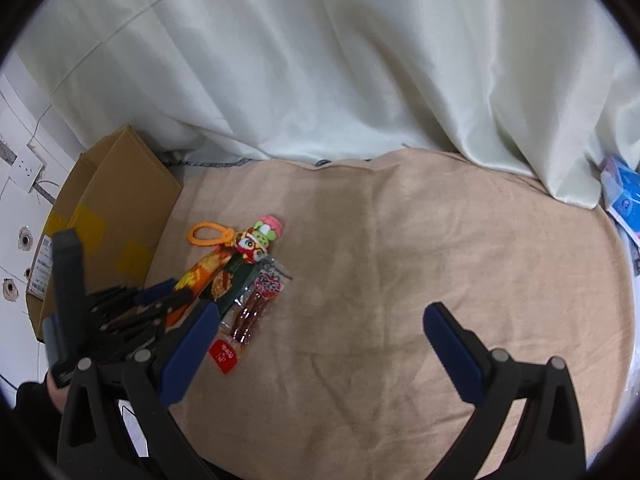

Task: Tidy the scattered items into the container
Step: 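Grasp the orange candy bar with the left gripper, then grasp the keychain toy with right gripper while left gripper holds candy bar, then lift the keychain toy with right gripper while left gripper carries candy bar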

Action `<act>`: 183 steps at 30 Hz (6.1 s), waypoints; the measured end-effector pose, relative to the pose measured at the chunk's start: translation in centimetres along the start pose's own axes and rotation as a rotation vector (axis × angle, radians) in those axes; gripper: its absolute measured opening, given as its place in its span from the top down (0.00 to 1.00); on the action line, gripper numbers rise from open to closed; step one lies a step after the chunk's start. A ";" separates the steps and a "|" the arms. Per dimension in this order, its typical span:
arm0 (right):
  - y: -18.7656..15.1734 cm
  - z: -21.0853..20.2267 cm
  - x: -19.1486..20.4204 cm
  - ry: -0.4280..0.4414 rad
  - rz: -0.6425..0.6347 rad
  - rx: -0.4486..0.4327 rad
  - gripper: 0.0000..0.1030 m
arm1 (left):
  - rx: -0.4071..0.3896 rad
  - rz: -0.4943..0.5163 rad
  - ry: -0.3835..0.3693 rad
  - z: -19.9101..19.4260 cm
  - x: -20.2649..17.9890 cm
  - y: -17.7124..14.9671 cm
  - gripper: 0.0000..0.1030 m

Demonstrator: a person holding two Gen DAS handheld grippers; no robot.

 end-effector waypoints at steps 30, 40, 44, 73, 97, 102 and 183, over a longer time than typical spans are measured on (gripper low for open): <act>3.9 15.2 11.5 0.026 -0.578 0.081 0.28 | -0.031 -0.174 0.013 -3.2 3.2 -5.7 0.78; 4.2 13.6 10.7 0.123 -0.497 0.077 0.41 | -0.032 -0.169 0.007 -3.2 3.0 -4.9 0.78; 4.2 9.4 8.9 0.144 -0.406 -0.009 0.41 | -0.045 -0.150 -0.009 -3.7 2.0 -3.5 0.78; 4.3 10.7 7.0 0.056 -0.258 0.030 0.36 | -0.084 -0.141 0.003 -5.9 1.2 -2.9 0.78; 0.7 -2.3 2.8 0.094 -0.233 -0.124 0.67 | -0.122 -0.076 -0.049 -6.6 -2.0 -0.4 0.78; -3.3 0.5 0.6 0.016 -0.227 -0.047 0.67 | -0.114 -0.048 -0.043 -6.0 -2.5 -1.0 0.78; 1.3 -8.7 1.0 0.033 -0.079 -0.237 0.70 | -0.206 -0.070 0.122 -12.5 -2.4 2.7 0.78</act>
Point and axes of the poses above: each gripper's, at about its wrist camera, not at the fingertips, and z roughly the way its jaws point, x to its left, y to its top, the point moved 4 cm from there along z, roughly the way its jaws point, and after that the axes turned 8 degrees about -y, right-handed, at the moved point
